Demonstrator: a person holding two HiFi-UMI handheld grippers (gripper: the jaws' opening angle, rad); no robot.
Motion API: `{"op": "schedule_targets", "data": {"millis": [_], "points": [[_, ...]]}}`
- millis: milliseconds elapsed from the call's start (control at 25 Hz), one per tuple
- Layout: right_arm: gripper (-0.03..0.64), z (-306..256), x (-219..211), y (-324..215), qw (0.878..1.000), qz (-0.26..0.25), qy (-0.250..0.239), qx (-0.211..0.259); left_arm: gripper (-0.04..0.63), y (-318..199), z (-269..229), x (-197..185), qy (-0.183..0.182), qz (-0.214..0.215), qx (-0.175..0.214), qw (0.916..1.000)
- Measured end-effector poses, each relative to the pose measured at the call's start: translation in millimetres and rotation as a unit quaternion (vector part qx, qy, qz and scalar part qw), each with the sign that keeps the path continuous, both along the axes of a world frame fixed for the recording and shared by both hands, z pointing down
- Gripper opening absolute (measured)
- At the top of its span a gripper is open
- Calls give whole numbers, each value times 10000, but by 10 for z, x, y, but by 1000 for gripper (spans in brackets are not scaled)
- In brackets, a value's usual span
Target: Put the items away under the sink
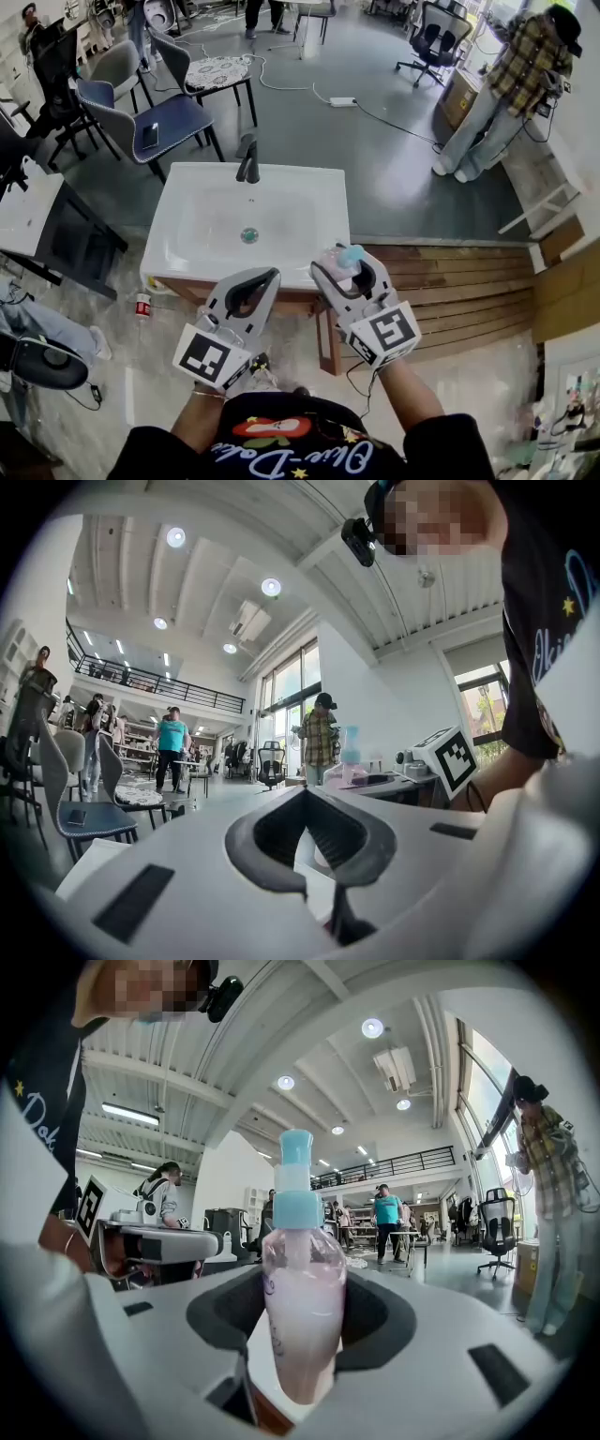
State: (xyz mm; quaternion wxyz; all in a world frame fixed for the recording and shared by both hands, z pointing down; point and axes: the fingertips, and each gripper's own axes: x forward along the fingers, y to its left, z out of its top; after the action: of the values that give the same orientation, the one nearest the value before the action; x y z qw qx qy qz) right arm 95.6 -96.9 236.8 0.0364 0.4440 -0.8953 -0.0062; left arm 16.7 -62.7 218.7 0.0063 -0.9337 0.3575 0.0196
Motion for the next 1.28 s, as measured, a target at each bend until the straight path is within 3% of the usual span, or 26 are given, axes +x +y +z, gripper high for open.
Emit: {"op": "schedule_targets", "data": {"millis": [1280], "points": [[221, -62, 54, 802, 9992, -381, -78, 115, 3, 828, -39, 89, -72, -358, 127, 9993]]}}
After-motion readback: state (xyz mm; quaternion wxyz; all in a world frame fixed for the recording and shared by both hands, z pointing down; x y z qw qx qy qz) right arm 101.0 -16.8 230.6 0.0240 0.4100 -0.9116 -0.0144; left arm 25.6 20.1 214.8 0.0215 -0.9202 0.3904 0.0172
